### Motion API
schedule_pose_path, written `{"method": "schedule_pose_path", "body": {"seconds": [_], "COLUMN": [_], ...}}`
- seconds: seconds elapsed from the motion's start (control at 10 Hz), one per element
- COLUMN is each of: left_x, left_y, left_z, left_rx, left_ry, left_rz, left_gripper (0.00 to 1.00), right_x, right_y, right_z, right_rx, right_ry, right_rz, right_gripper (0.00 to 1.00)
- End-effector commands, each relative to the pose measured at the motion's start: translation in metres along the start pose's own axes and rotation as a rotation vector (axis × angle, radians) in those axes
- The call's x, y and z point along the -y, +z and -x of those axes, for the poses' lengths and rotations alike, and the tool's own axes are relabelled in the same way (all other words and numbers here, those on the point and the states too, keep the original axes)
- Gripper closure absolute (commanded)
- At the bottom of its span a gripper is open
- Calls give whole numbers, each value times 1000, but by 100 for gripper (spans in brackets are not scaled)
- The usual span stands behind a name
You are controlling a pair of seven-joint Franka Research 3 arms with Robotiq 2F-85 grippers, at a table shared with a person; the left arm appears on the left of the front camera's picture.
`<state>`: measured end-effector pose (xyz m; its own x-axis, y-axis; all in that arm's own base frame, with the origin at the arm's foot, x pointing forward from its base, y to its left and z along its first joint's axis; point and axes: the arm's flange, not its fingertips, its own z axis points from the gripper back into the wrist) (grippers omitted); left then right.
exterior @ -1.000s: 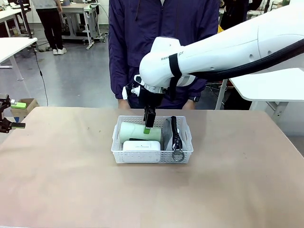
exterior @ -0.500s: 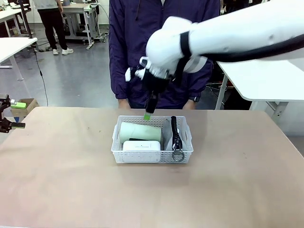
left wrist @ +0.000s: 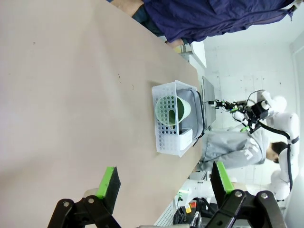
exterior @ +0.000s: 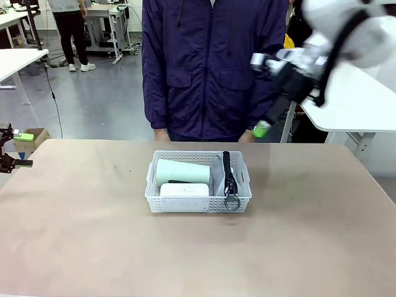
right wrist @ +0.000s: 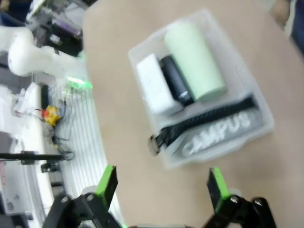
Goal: Efficiently arrange items inside the basket to fit them all.
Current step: Pick up the Reusable plastic cup and place it inside the Organizing basket.
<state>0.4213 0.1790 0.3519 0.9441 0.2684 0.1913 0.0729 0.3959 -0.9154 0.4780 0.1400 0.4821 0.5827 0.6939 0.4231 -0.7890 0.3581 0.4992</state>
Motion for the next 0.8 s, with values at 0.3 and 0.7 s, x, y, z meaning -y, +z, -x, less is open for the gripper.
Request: {"method": "schedule_pose_path", "body": {"seconds": [0.3,0.7], "left_x": [2,2], "left_y": [0,0], "left_z": [3,3], "left_rx": [-1,-1], "left_ry": [-7,-7], "left_rz": [-6,-6], "left_gripper": [0,0], "right_x": [31,40], "right_y": [16,-6], "right_z": [184,231], "right_rx": [496,607], "right_ry": [-824,-891], "right_rz": [-325,-381], "right_gripper": [0,0]}}
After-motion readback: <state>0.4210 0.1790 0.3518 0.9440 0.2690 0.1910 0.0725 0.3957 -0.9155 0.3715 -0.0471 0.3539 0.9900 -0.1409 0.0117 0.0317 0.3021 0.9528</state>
